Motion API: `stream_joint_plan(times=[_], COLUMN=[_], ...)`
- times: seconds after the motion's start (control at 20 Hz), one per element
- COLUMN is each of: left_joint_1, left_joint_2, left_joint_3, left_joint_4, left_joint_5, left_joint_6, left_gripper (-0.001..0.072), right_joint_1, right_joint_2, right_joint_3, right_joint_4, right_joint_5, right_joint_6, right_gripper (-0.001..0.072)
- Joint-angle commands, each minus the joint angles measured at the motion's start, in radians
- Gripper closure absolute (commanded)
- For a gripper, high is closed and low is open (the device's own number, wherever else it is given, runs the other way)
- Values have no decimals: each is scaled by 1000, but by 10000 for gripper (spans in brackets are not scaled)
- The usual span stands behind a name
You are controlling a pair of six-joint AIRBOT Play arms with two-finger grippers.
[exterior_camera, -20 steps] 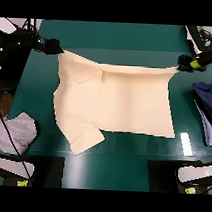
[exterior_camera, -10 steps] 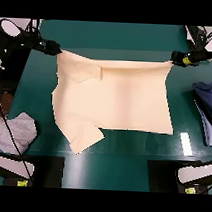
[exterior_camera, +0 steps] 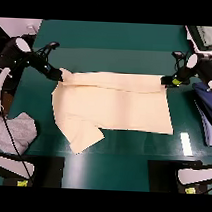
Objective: Fold the shirts.
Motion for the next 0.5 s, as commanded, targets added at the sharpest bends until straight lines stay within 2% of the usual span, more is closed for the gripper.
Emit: stream_joint_plan(times=[0.0, 0.05, 0.1, 0.15, 0.2, 0.3, 0.45], left_joint_1=[0, 0, 0, 0, 4, 31, 80], left_joint_2=[-1, 0, 0, 0, 0, 19, 160], left_joint_3=[-56, -56, -53, -48, -39, -32, -174], left_joint_4=[9, 13, 18, 37, 61, 103, 101], left_joint_5=[-10, -11, -25, -55, -106, -197, -170], left_joint_6=[-34, -72, -100, -131, -145, -190, -248], left_gripper=[680, 509, 216, 173, 223, 220, 220], right_joint_1=[8, 1, -7, -14, -26, -64, -129], right_joint_2=[7, 7, 8, 14, 26, 80, 224], right_joint_3=[-80, -85, -83, -80, -67, -56, -121], right_joint_4=[44, 64, 83, 92, 89, 90, 90], right_joint_5=[-1, 3, 11, 28, 71, 154, 227], right_joint_6=[0, -1, -1, 0, -1, -26, -43], right_gripper=[695, 675, 496, 338, 320, 320, 320])
